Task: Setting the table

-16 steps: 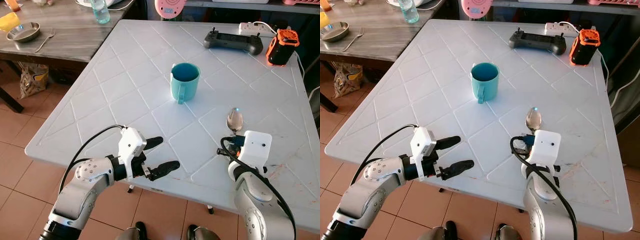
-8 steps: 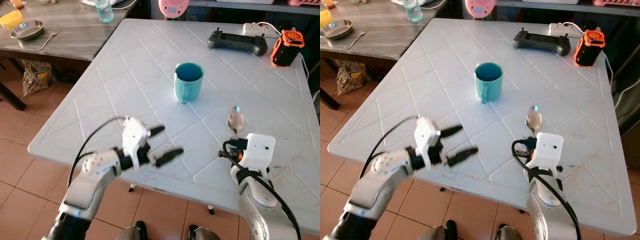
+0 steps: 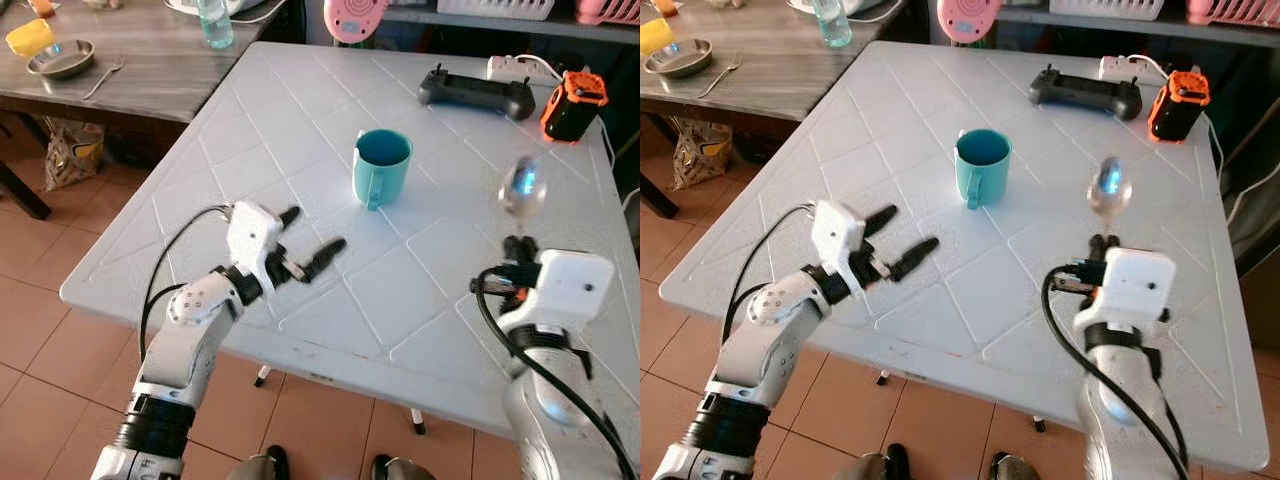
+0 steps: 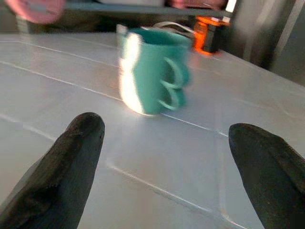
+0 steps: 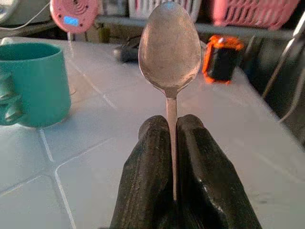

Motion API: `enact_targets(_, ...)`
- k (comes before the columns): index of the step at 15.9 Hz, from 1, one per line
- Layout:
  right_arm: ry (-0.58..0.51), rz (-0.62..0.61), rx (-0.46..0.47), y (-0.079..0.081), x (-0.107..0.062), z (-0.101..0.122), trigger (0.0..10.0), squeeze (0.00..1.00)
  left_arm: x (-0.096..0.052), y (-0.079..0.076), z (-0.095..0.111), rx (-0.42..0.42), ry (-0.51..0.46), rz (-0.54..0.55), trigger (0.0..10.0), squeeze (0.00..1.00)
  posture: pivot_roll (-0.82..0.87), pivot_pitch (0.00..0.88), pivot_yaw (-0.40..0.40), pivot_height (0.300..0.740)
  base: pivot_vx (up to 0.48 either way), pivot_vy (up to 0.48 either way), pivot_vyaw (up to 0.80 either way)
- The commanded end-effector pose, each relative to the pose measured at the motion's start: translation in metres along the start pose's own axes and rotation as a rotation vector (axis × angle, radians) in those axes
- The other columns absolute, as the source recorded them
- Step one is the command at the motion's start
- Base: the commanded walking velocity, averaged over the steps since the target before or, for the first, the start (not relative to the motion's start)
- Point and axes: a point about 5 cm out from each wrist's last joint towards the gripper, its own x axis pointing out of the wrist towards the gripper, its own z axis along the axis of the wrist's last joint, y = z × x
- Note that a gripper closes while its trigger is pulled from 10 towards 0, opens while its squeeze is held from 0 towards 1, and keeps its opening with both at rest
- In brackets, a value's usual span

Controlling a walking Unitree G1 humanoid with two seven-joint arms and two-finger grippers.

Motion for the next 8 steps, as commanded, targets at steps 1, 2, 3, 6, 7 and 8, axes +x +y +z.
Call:
enact_targets(1,-0.042,-0.003,-0.014,-0.002,-0.005,0.007,0.0,0.00,-0.002,0.009,0.001,0.012,-0.012,0.079,10.0,0.00,0.02,0.138,0.030,0.740,0.000,0.000,0.00)
enact_targets(2,-0.045,-0.004,-0.018,-0.003,-0.007,0.008,0.0,0.00,-0.003,0.013,0.001,0.010,-0.020,0.123,10.0,0.00,0.02,0.138,0.031,0.740,0.000,0.000,0.00)
enact_targets(3,-0.049,0.004,-0.031,-0.004,-0.011,0.009,0.0,0.00,-0.005,0.018,0.001,0.023,-0.026,0.172,10.0,0.00,0.01,0.139,0.025,0.740,0.000,0.000,0.00)
enact_targets(6,-0.051,0.009,-0.043,-0.005,-0.013,0.010,3.0,0.00,-0.006,0.023,-0.001,0.029,-0.028,0.238,10.0,0.00,0.01,0.138,0.018,0.740,0.000,0.000,0.00)
enact_targets(7,-0.053,0.006,-0.044,-0.005,-0.012,0.010,9.2,0.00,-0.006,0.024,-0.002,0.026,-0.024,0.243,10.0,0.00,0.01,0.138,0.016,0.740,0.000,0.000,0.00)
enact_targets(8,-0.054,0.004,-0.042,-0.005,-0.011,0.011,10.0,0.00,-0.005,0.024,-0.004,0.023,-0.016,0.251,10.0,0.00,0.01,0.137,0.016,0.740,0.000,0.000,0.00)
